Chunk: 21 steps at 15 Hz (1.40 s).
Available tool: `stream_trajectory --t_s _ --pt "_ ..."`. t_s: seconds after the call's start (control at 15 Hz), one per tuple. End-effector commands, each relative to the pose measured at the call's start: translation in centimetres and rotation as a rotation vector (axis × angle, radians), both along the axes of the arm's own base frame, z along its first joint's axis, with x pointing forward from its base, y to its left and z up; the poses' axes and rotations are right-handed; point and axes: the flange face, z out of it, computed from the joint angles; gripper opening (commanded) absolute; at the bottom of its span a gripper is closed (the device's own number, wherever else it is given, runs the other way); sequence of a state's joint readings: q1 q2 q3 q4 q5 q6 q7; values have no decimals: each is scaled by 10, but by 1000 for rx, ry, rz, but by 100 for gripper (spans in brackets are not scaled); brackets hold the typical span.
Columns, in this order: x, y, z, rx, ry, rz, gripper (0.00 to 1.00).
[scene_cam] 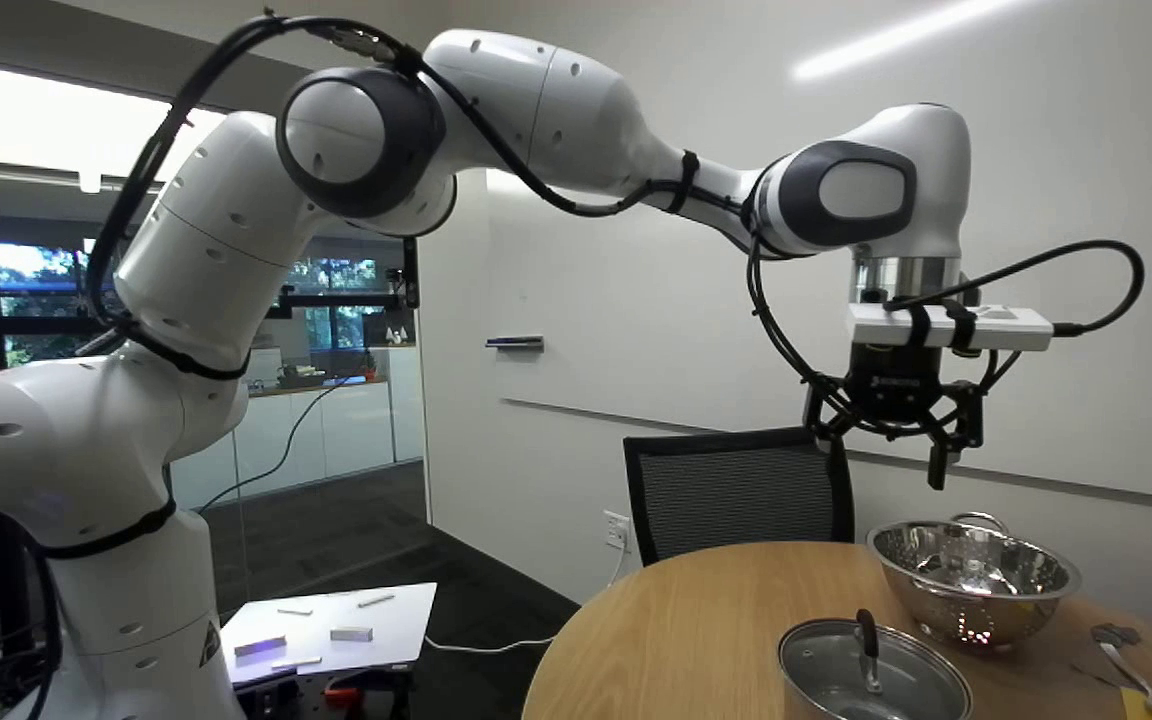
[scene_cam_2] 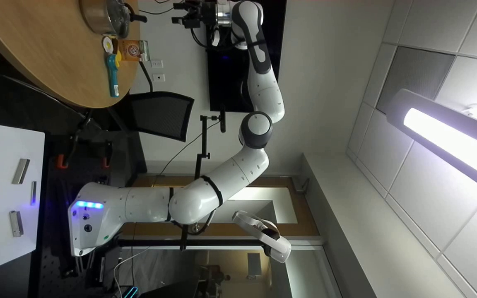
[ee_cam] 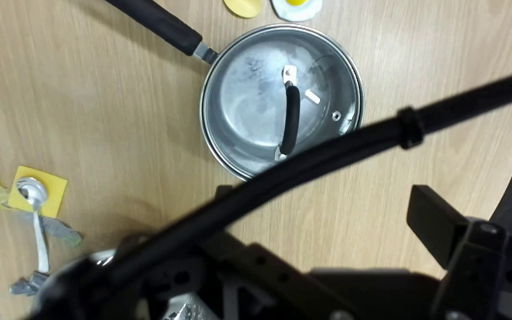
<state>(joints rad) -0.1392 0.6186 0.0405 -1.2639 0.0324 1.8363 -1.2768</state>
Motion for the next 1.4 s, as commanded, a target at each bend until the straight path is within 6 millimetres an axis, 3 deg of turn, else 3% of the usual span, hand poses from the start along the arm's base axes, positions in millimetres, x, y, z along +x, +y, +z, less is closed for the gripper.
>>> stream_trajectory --t_s 0.0,1.33 --pt "9 1 -9 13 30 8 100" --pt "10 13 -68 -4 134 37 100"
